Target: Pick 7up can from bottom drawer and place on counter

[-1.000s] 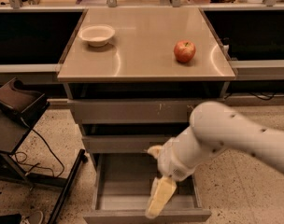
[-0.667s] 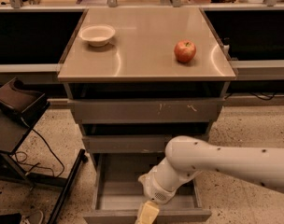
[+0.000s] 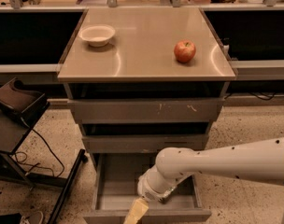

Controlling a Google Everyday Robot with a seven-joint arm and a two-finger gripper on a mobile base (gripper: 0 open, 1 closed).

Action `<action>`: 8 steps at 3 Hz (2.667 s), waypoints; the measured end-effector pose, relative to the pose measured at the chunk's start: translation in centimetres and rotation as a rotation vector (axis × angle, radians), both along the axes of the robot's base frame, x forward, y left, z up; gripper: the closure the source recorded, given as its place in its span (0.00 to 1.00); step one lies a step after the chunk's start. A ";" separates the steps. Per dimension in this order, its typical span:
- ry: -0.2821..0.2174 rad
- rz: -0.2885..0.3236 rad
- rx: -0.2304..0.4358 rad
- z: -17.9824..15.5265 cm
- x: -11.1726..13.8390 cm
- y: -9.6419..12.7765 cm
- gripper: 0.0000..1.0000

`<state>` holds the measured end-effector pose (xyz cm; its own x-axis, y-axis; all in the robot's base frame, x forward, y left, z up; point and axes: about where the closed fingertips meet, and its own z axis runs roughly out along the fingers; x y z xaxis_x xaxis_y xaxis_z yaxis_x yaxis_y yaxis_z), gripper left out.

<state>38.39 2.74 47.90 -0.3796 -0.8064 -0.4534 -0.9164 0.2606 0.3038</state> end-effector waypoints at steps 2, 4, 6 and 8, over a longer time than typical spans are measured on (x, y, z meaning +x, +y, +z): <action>-0.049 -0.211 0.067 -0.5 4.3 -4.6 0.00; -0.250 -0.539 -0.003 1.5 10.3 -12.2 0.00; -0.273 -0.577 0.018 0.9 11.8 -12.4 0.00; -0.171 -0.664 0.137 -7.2 17.6 -9.7 0.00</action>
Offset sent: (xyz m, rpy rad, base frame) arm 0.1110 -0.1164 0.0147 0.0705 -0.2041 -0.5344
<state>55.94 -6.95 40.73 -0.6866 -0.3596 -0.6319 -0.6143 0.7518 0.2396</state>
